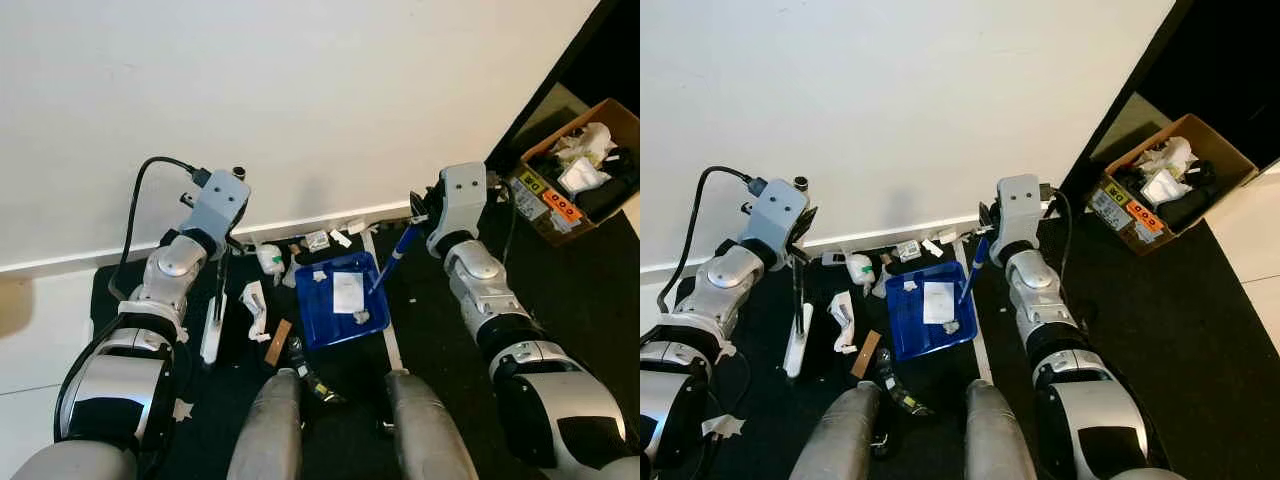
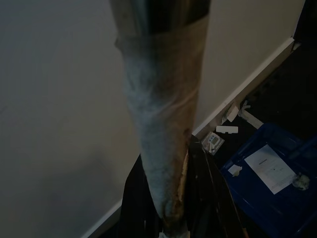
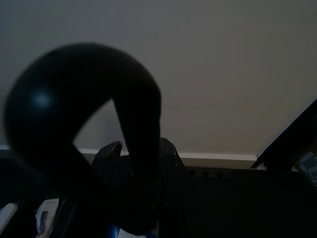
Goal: Sweep floor
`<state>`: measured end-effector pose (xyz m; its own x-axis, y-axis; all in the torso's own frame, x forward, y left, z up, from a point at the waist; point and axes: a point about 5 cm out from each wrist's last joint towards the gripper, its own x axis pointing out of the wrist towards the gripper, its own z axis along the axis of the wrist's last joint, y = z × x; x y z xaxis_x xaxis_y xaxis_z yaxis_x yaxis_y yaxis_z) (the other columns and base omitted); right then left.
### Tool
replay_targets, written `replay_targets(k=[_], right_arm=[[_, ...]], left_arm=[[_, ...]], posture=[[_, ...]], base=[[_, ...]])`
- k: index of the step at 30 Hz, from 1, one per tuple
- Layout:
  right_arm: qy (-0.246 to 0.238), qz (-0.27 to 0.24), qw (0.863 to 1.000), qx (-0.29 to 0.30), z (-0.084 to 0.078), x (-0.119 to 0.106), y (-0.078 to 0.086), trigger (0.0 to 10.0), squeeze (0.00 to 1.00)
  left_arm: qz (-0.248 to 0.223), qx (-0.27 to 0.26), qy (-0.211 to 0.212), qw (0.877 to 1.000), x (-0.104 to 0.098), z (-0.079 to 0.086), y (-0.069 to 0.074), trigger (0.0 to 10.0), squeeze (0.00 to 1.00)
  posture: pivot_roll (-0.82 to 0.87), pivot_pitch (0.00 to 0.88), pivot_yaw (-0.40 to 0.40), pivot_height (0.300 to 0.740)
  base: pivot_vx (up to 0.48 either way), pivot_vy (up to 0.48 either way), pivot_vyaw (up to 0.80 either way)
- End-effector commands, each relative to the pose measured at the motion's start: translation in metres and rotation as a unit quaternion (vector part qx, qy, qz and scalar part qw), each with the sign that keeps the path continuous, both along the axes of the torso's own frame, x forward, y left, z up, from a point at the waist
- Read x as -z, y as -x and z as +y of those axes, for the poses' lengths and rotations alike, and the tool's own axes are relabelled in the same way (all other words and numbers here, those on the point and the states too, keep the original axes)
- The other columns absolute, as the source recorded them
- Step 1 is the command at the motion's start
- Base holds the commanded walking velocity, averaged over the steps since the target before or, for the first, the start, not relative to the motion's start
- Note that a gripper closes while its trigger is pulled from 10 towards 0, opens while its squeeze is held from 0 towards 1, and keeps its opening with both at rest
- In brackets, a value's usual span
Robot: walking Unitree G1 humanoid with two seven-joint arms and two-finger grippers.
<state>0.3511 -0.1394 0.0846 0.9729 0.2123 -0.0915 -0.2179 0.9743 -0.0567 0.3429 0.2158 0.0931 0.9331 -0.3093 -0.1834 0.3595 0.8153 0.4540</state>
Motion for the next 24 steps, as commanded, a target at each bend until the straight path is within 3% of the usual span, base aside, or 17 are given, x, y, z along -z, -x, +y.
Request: replay_targets(k=[1,24], right_arm=[[0.03,-0.009,0.999,-0.008,-0.003,-0.003,0.0,10.0,0.0],[0.061,0.056,0.997,-0.005,-0.025,0.006,-0.001,10.0,0.0]], left_arm=[[0.006,-0.006,-0.02,1.0,0.002,0.011,0.004,10.0,0.0],[0.012,-0.005,-0.019,1.0,0.005,0.012,0.005,10.0,0.0]], posture=[[0.0,0.213,0.0,0.74],[-0.01,0.179,0.003,0.74]], base=[[0.0,0.0,0.0],[0.0,0.0,0.0]])
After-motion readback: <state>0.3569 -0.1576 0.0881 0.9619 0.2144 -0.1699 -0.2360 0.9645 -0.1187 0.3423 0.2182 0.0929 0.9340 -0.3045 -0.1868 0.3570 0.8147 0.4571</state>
